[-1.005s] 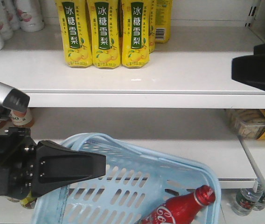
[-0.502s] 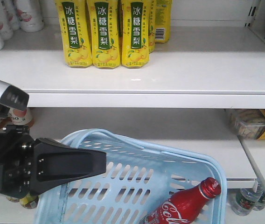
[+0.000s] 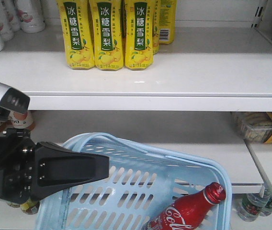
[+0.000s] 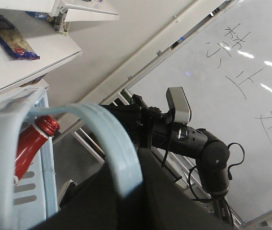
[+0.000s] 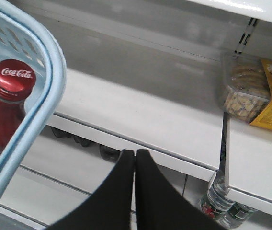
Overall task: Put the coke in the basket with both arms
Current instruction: 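Withdraw the right gripper up and away from the basket, then swing the basket with the bottle toward the robot with the left gripper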
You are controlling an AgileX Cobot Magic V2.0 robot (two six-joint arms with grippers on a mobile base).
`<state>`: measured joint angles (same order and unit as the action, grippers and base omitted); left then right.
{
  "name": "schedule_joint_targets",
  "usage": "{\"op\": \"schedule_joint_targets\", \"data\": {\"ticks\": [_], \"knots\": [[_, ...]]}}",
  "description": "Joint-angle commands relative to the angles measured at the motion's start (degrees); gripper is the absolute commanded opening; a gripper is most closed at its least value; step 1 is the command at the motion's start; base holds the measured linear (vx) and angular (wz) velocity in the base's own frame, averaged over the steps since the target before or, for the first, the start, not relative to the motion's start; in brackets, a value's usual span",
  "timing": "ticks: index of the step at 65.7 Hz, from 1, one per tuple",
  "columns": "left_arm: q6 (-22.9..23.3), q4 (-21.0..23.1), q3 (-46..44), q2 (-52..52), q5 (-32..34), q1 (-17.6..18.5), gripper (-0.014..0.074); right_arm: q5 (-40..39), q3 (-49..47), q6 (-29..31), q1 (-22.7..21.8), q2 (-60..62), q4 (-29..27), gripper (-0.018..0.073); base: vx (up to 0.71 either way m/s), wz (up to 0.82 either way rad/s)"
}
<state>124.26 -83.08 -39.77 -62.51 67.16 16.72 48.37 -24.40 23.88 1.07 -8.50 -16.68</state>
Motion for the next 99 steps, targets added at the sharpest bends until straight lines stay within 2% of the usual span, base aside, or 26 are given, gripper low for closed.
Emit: {"op": "schedule_joint_targets", "data": {"ticks": [1, 69, 75, 83, 99], "knots": [[-0.29, 9.48, -2.11, 1.36, 11.58, 0.38, -0.0006, -4.27, -1.47, 0.22, -0.29, -0.70, -0.42, -0.0006, 0.00, 0.00], [-0.35, 9.41, -2.11, 1.36, 11.58, 0.38, -0.0006, -4.27, -1.47, 0.22, -0.29, -0.70, -0.42, -0.0006, 0.00, 0.00], [-2.50, 7.82, -2.11, 1.36, 10.69, 0.38, -0.0006, -4.27, -1.47, 0.22, -0.29, -0.70, -0.42, -0.0006, 0.00, 0.00], [-8.16, 4.16, -2.11, 1.36, 7.87, 0.38, -0.0006, -4.27, -1.47, 0.22, -0.29, -0.70, -0.42, -0.0006, 0.00, 0.00], [-8.33, 3.84, -1.80, 0.05, 3.23, 0.38, -0.0006, -4.27, -1.47, 0.22, -0.29, -0.70, -0.42, -0.0006, 0.00, 0.00]]}}
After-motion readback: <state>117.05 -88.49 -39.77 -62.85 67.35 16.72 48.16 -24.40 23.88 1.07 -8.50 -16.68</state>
